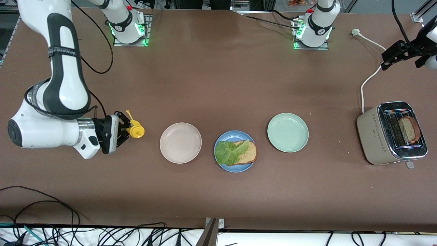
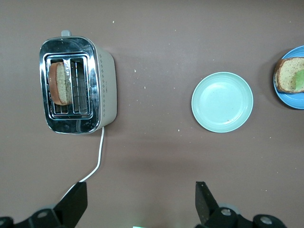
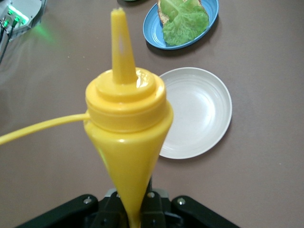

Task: Make sandwich in blue plate with both arms
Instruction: 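Set the yellow bottle on the table and open the right gripper, then retract the right gripper while the left gripper lowers into the toaster slot, then grasp the toaster bread slice with the left gripper and lift it out, then carry the bread slice with the left gripper over the lettuce, then lower the bread onto the lettuce and open the left gripper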

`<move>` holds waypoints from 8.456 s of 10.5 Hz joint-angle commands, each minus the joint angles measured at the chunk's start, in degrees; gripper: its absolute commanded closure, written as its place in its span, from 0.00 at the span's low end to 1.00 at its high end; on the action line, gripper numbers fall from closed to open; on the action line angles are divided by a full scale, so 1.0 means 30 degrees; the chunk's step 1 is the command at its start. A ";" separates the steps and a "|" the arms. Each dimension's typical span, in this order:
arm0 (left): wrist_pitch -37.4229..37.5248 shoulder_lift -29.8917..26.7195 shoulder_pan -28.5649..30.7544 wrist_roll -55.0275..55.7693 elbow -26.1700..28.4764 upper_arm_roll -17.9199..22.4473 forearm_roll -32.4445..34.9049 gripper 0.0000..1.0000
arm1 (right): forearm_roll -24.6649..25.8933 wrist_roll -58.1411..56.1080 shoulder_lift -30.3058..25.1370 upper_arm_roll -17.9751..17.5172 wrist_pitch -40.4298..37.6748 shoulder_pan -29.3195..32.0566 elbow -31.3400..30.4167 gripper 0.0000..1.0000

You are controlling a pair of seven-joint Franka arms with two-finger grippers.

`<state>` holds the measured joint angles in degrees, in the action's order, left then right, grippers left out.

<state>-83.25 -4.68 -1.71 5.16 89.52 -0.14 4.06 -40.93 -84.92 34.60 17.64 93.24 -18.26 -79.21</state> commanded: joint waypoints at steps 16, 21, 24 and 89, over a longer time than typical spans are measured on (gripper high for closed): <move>-0.0813 0.1465 0.0247 -0.0170 -0.0251 0.0047 0.0579 0.00 | -1.2137 -1.9449 0.1623 -0.0634 0.4778 0.1926 -0.8403 0.00; -0.1888 0.3780 0.3290 -0.2629 -0.0396 0.0370 0.0723 0.00 | -1.1058 -1.8251 0.0921 0.0183 0.3812 0.2599 -0.8343 0.00; -0.3270 0.6471 0.4728 -0.2630 -0.1066 0.0487 0.1018 0.00 | -0.6765 -1.2091 -0.0423 0.0946 0.3868 0.2688 -0.8314 0.00; -1.3815 1.5764 -0.6869 0.4724 -0.4791 -0.1563 -1.4040 1.00 | 1.4289 2.7750 -1.1357 -0.5820 -0.4245 0.6877 -0.2044 0.00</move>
<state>-122.17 39.52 -20.58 19.79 77.76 -5.88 -36.65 1.30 -2.20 1.14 0.78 81.94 2.05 -86.38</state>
